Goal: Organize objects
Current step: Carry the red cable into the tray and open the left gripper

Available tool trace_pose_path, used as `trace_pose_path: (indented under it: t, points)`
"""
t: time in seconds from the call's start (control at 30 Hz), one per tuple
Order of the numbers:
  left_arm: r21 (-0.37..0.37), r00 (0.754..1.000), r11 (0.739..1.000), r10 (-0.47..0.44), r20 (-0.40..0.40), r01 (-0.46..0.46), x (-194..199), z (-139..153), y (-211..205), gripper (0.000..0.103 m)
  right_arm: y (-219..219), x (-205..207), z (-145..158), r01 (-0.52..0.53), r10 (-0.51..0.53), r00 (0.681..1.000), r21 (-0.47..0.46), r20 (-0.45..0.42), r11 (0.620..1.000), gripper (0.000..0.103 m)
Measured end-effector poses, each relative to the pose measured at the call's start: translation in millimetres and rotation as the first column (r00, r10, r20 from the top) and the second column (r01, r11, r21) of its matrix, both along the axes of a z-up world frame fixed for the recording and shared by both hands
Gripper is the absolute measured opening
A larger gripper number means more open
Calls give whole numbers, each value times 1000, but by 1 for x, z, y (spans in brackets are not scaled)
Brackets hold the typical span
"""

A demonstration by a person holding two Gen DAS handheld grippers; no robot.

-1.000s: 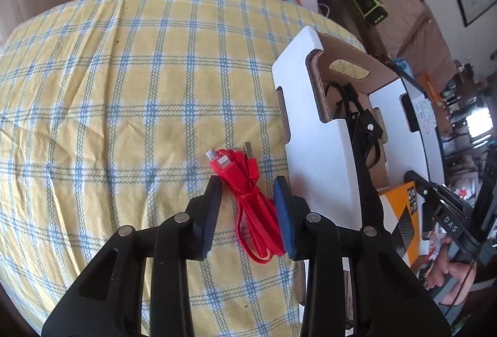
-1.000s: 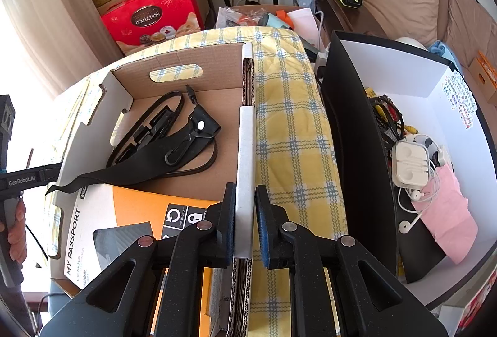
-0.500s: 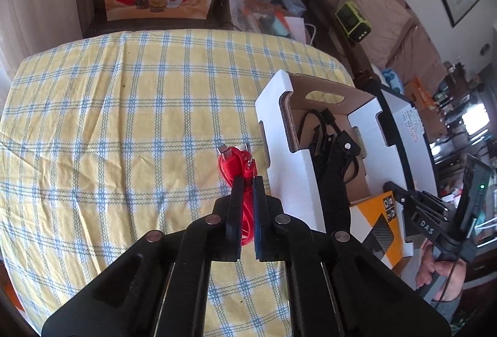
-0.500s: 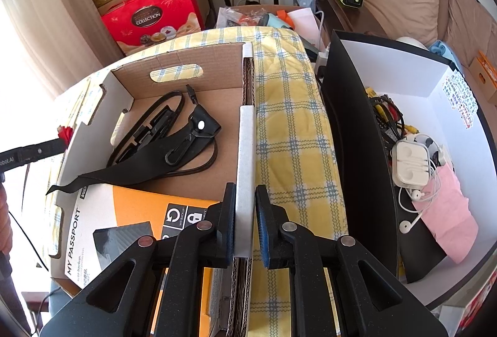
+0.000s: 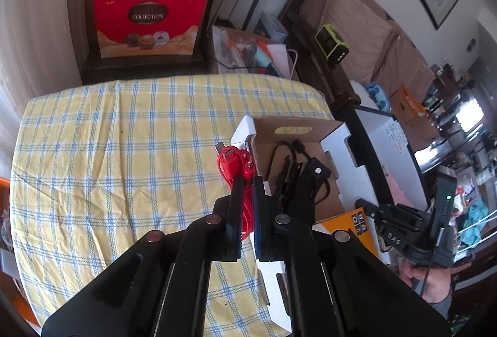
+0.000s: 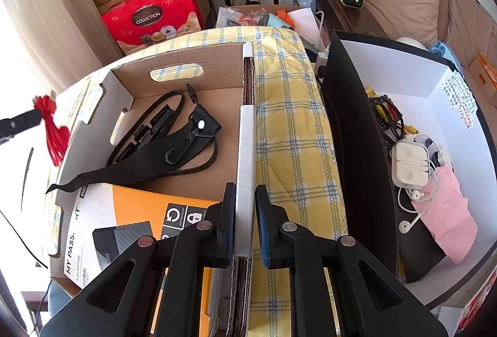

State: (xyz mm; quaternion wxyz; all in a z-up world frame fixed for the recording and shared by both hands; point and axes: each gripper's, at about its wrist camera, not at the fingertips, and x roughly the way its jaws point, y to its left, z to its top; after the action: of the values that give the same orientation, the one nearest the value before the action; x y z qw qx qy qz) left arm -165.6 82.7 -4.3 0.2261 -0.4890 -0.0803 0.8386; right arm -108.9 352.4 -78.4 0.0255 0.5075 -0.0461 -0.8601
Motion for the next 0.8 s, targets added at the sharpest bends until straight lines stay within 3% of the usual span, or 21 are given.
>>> trace_pose_path:
  t: [0.17, 0.33, 0.8]
  points:
    - [5, 999, 999, -31, -41, 31, -3, 24, 12, 5, 0, 0, 0, -1, 1, 1000, 2, 0, 1000, 13]
    - [-7, 997, 998, -66, -47, 66, -7, 27, 34, 5, 0, 0, 0, -1, 1, 1000, 0, 0, 1000, 13]
    - [-103, 983, 977, -182, 37, 185, -19, -22, 114, 5, 0, 0, 0, 0, 0, 1000, -6, 1, 1000, 13]
